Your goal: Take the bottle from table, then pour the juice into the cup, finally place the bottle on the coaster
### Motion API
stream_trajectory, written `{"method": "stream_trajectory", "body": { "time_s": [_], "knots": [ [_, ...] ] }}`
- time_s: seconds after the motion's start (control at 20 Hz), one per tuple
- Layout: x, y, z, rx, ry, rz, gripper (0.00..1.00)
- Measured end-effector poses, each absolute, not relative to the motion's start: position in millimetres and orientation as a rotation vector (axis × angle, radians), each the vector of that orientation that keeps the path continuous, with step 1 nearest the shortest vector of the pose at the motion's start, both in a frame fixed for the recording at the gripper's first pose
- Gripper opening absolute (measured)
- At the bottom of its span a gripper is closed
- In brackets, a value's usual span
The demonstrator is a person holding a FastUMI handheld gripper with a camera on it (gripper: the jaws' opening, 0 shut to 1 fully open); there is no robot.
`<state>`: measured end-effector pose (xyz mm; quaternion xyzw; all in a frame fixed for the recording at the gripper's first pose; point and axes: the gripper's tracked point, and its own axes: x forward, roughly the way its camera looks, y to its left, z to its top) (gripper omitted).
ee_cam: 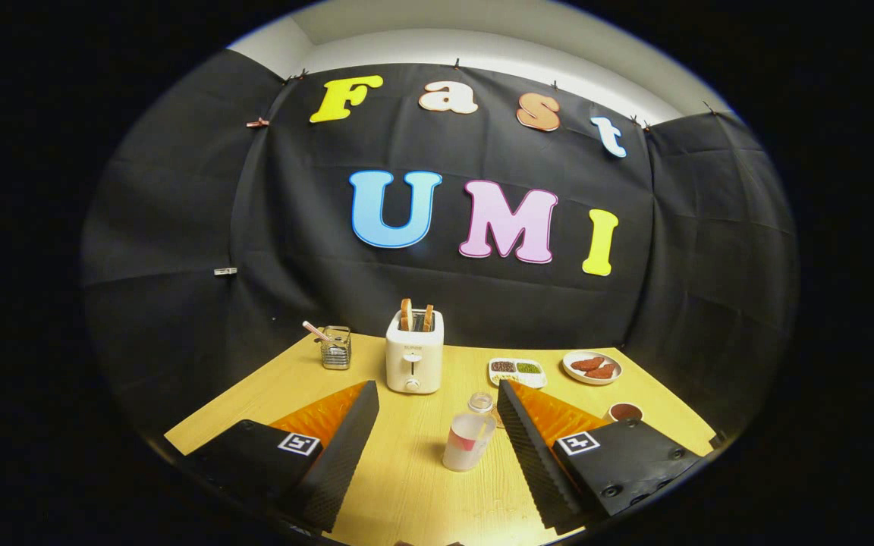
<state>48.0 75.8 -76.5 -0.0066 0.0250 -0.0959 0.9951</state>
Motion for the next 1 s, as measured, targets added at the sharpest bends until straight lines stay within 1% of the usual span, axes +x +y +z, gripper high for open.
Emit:
{"method": "stream_trajectory", "body": {
  "time_s": [0.6, 1.0],
  "knots": [
    [91.2, 40.5, -144.9, -0.024, 0.115, -0.324, 0.97],
    [124.3, 21.2, -193.1, -0.01, 0.148, -0.348, 0.97]
  ]
}}
